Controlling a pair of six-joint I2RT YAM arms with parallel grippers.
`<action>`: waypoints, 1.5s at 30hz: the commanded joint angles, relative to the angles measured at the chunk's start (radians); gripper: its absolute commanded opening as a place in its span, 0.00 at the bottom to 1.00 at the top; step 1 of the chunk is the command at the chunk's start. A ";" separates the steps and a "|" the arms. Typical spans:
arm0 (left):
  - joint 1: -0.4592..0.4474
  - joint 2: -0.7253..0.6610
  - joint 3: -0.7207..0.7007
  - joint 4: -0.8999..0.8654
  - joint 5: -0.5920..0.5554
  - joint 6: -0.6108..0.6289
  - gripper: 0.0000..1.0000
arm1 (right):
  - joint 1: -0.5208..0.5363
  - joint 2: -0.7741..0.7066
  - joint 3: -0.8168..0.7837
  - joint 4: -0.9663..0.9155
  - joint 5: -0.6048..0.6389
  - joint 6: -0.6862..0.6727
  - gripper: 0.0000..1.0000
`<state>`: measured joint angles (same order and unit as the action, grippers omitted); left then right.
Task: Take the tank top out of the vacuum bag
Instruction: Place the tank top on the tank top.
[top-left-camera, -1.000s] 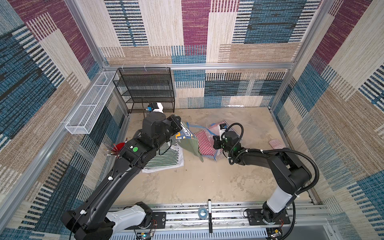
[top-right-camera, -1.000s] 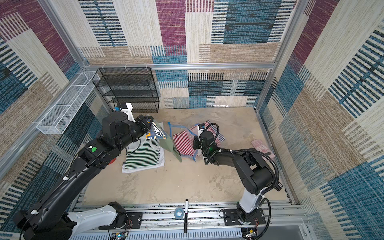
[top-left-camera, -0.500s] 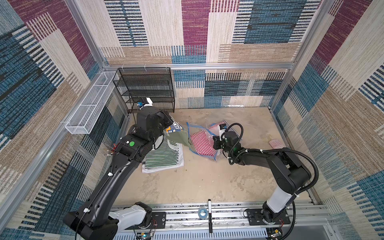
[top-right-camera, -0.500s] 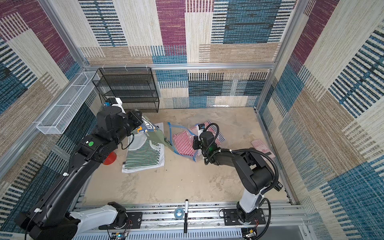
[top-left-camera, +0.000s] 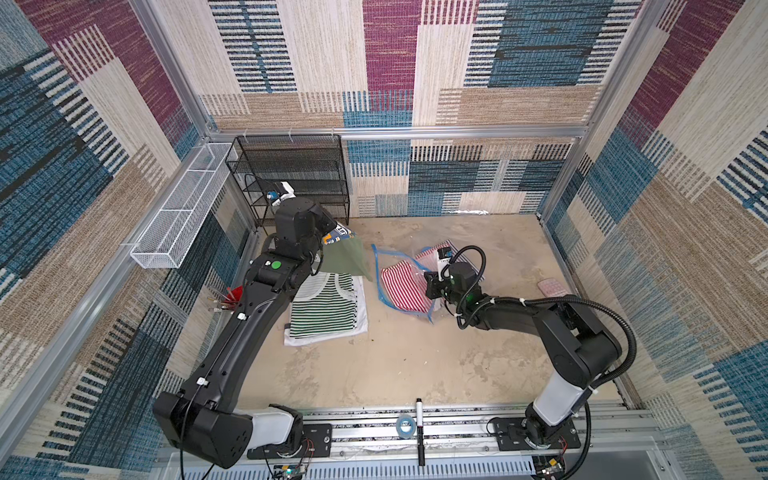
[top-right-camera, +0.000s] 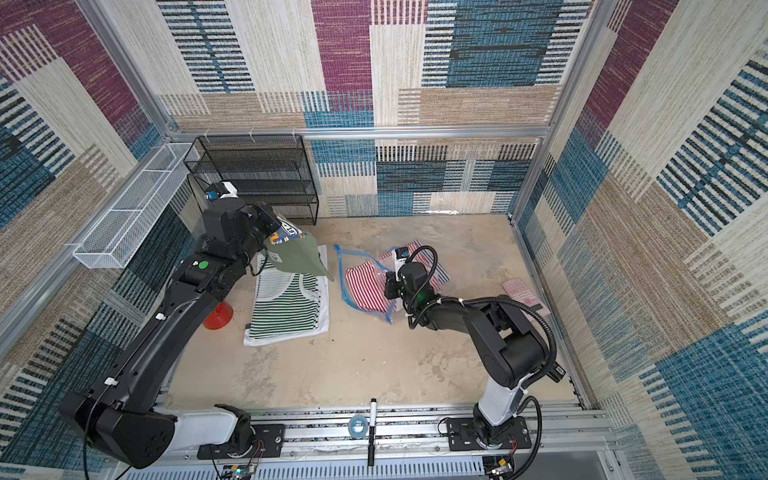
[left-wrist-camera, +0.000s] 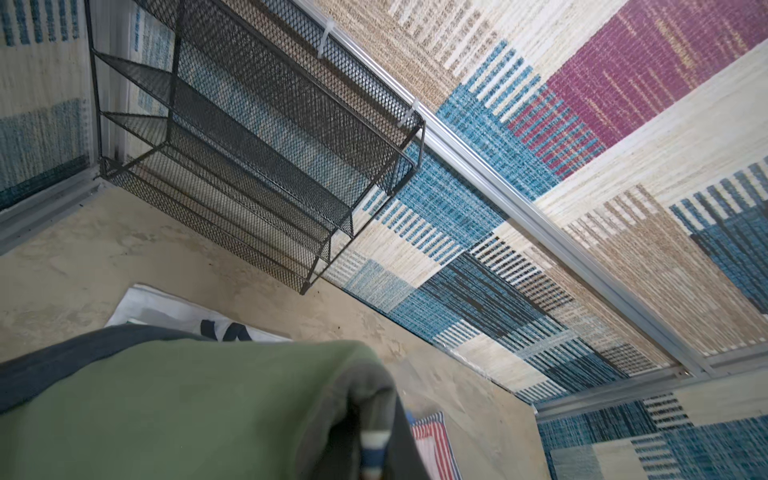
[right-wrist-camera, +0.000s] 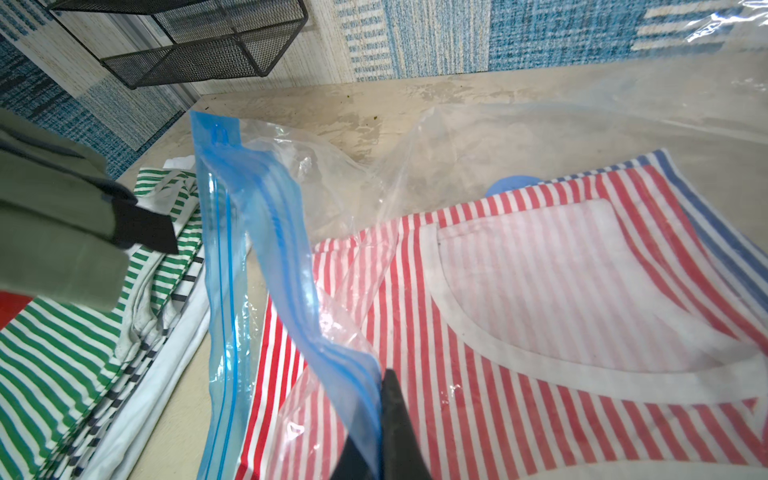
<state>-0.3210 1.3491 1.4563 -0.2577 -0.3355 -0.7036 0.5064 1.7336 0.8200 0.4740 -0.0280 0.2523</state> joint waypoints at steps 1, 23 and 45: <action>0.011 0.033 0.013 0.170 -0.060 0.055 0.00 | 0.001 0.010 0.012 0.019 -0.013 0.000 0.00; 0.066 0.327 0.145 0.359 -0.173 0.170 0.00 | 0.001 0.036 0.030 0.008 -0.041 0.006 0.00; 0.132 0.475 0.221 0.414 -0.127 0.201 0.00 | 0.001 0.057 0.043 0.000 -0.042 -0.002 0.00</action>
<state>-0.1921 1.8290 1.6665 0.0952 -0.4671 -0.5690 0.5064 1.7878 0.8555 0.4644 -0.0708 0.2523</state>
